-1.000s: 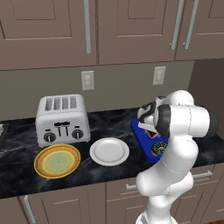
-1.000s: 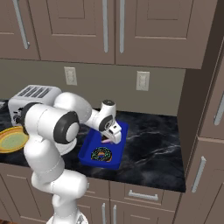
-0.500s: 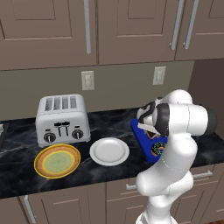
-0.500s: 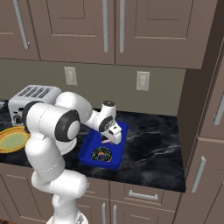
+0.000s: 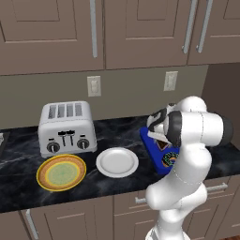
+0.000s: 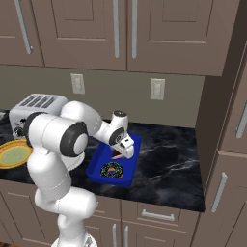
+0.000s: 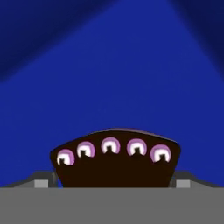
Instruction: Move the dessert items from the plates to the tray.
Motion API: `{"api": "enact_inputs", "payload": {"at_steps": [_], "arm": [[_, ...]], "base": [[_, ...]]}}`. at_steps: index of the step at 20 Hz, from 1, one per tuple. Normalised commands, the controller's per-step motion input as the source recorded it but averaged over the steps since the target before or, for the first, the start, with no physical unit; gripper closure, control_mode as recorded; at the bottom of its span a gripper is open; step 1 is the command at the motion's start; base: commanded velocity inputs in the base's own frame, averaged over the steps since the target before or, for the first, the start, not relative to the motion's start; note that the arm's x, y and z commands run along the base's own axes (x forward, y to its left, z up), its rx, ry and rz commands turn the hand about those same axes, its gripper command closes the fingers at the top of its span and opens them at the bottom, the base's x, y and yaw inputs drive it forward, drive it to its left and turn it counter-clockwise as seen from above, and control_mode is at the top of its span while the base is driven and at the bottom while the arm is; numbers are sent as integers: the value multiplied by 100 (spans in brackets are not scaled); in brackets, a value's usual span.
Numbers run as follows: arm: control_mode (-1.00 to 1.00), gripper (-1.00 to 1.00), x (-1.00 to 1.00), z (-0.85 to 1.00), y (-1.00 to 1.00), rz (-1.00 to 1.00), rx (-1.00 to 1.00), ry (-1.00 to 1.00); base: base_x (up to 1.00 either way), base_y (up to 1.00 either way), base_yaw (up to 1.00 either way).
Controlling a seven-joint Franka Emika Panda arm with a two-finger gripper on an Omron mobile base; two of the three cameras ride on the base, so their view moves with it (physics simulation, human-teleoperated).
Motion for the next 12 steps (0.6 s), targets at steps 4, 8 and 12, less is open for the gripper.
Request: {"api": "enact_inputs", "payload": {"at_steps": [4,8,12], "arm": [[-100,-100,-20,43,-1,0,0,-1],[-100,-100,-45,53,0,0,0,-1],[-100,-100,-52,50,3,0,0,-2]], "base": [[0,0,0],[0,0,0],[0,0,0]]}}
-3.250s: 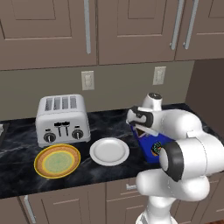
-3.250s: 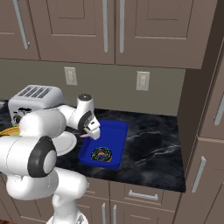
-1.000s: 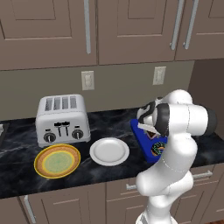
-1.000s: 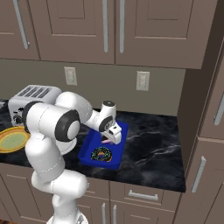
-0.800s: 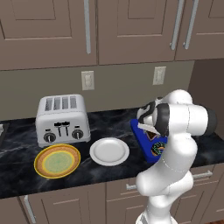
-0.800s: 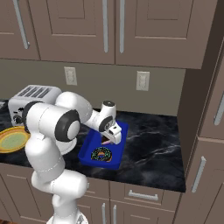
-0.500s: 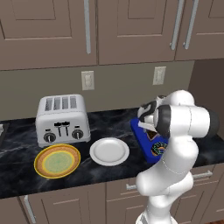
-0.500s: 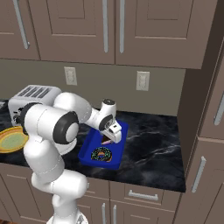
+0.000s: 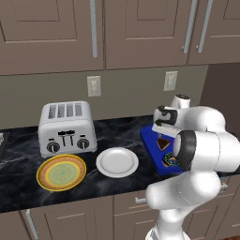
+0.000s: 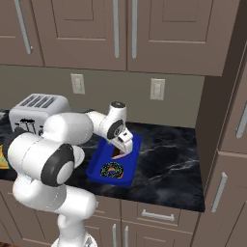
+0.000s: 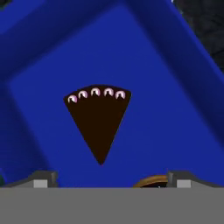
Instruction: Move the dessert items from the plates to the tray.
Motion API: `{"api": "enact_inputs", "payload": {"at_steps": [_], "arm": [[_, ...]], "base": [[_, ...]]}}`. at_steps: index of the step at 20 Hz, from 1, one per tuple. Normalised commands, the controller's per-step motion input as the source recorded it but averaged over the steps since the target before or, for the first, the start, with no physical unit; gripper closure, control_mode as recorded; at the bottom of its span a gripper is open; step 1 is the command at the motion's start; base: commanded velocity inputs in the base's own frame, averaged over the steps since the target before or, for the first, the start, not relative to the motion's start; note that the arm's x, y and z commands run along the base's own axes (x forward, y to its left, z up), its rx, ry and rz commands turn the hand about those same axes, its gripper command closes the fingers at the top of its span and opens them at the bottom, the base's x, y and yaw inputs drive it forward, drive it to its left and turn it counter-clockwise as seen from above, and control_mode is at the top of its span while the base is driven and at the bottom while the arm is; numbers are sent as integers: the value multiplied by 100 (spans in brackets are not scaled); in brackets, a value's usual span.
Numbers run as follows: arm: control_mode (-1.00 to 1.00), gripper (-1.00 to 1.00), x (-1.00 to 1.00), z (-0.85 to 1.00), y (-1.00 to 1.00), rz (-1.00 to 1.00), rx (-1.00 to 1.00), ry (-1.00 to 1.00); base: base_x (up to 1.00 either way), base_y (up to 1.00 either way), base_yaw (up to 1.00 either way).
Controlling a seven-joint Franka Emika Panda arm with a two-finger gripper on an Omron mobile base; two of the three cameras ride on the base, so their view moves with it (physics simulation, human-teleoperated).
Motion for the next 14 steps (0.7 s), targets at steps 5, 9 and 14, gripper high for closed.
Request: {"api": "enact_inputs", "payload": {"at_steps": [5,9,14], "arm": [[-100,-100,-76,47,28,0,-4,0],[-100,-100,-67,35,55,0,-6,0],[-100,-100,-68,49,39,1,-6,0]], "base": [[0,0,0],[0,0,0],[0,0,0]]}}
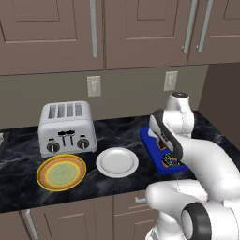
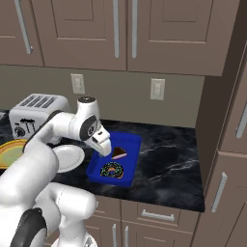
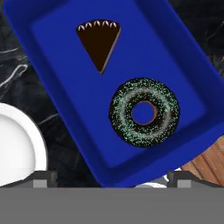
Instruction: Move the dessert items from the plates to the tray.
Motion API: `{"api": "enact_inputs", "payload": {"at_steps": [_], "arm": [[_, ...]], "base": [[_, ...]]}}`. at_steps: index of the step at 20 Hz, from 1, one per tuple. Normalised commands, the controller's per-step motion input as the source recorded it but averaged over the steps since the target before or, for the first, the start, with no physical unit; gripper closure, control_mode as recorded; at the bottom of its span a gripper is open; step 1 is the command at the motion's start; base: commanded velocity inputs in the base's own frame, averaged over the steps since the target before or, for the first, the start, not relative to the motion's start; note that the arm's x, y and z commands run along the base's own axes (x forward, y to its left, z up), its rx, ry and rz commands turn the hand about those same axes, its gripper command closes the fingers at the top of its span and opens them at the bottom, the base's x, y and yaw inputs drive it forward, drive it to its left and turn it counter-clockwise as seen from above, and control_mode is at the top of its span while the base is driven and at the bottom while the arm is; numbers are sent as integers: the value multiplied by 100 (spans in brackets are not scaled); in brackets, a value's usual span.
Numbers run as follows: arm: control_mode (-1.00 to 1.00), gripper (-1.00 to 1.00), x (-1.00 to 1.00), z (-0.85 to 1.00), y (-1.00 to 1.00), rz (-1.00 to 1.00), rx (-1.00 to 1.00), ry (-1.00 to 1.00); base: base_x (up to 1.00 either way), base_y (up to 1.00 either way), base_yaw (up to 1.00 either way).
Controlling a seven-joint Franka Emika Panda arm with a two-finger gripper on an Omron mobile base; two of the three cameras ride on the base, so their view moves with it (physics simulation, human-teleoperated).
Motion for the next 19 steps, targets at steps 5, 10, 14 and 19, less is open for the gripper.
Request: {"api": "enact_inputs", "payload": {"at_steps": [5,10,14,19], "arm": [[-100,-100,-88,39,2,9,-3,0],[-100,-100,-93,34,0,19,-5,0],[-100,-100,-78,17,20,21,-5,0],[-100,-100,-61,10,4,17,0,-7]], "base": [[0,0,0],[0,0,0],[0,0,0],[0,0,0]]}}
